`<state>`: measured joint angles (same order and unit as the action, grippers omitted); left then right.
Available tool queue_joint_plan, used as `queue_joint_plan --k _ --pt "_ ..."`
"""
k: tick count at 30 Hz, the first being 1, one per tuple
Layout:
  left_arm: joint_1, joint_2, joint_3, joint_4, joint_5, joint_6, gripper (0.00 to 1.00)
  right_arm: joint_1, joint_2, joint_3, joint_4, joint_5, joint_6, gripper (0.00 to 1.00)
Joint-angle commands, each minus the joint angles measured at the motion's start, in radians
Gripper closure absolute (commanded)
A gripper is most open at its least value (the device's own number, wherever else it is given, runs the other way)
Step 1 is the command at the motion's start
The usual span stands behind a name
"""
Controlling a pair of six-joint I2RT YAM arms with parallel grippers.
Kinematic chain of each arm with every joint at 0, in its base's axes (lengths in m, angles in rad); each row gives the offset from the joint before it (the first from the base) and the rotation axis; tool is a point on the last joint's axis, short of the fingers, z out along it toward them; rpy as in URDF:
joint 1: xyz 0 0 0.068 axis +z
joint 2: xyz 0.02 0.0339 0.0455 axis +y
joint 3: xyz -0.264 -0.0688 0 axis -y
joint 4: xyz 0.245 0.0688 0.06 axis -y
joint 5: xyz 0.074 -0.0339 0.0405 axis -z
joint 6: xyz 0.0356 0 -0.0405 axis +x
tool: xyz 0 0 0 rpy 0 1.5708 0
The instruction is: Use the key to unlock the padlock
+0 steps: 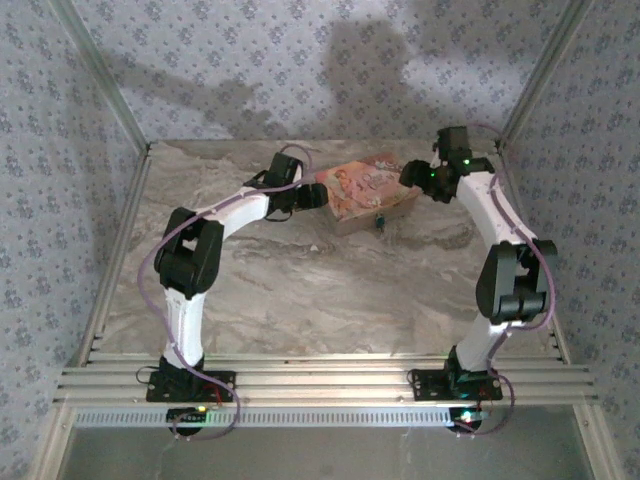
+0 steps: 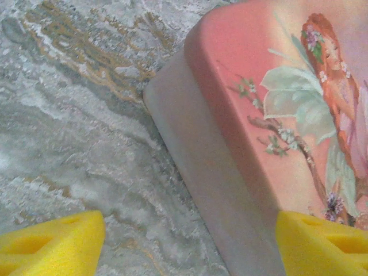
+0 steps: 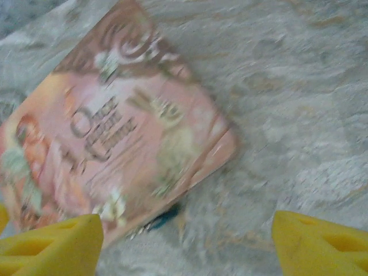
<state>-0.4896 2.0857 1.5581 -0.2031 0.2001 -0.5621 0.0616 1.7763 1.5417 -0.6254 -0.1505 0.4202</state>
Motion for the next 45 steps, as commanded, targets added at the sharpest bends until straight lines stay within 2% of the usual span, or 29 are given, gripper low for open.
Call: queue_joint_plan --k 1,4,9,12,19,26,32,39,45 --pt "0.004 0.043 0.066 -0.015 0.041 0.004 0.25 -0.015 0.139 0.075 -0.010 -0.091 -0.031 0.19" --pt "0.004 0.081 0.099 -0.025 0.051 0.008 0.27 -0.017 0.224 0.123 0.019 -0.121 -0.064 0.20" --pt "0.003 0.148 0.175 -0.047 0.090 0.005 0.31 -0.005 0.287 0.120 0.077 -0.198 -0.067 0.28" --pt "0.004 0.170 0.212 -0.067 0.097 0.008 0.32 0.007 0.278 0.073 0.085 -0.227 -0.070 0.34" --pt "0.006 0.180 0.250 -0.110 0.101 0.037 0.32 0.070 0.159 -0.151 0.144 -0.236 -0.071 0.40" --pt "0.009 0.158 0.219 -0.125 0.098 0.039 0.32 0.163 0.032 -0.273 0.145 -0.142 -0.026 0.39" --pt "0.033 0.121 0.215 -0.176 0.071 0.065 0.30 0.177 -0.053 -0.222 0.068 -0.055 -0.007 0.27" --pt "0.117 0.040 0.221 -0.259 -0.013 0.108 0.27 0.173 -0.190 -0.211 0.037 0.029 -0.001 0.23" --pt "0.207 0.109 0.364 -0.401 -0.125 0.073 0.29 0.184 -0.258 -0.268 0.074 0.057 0.013 0.23"
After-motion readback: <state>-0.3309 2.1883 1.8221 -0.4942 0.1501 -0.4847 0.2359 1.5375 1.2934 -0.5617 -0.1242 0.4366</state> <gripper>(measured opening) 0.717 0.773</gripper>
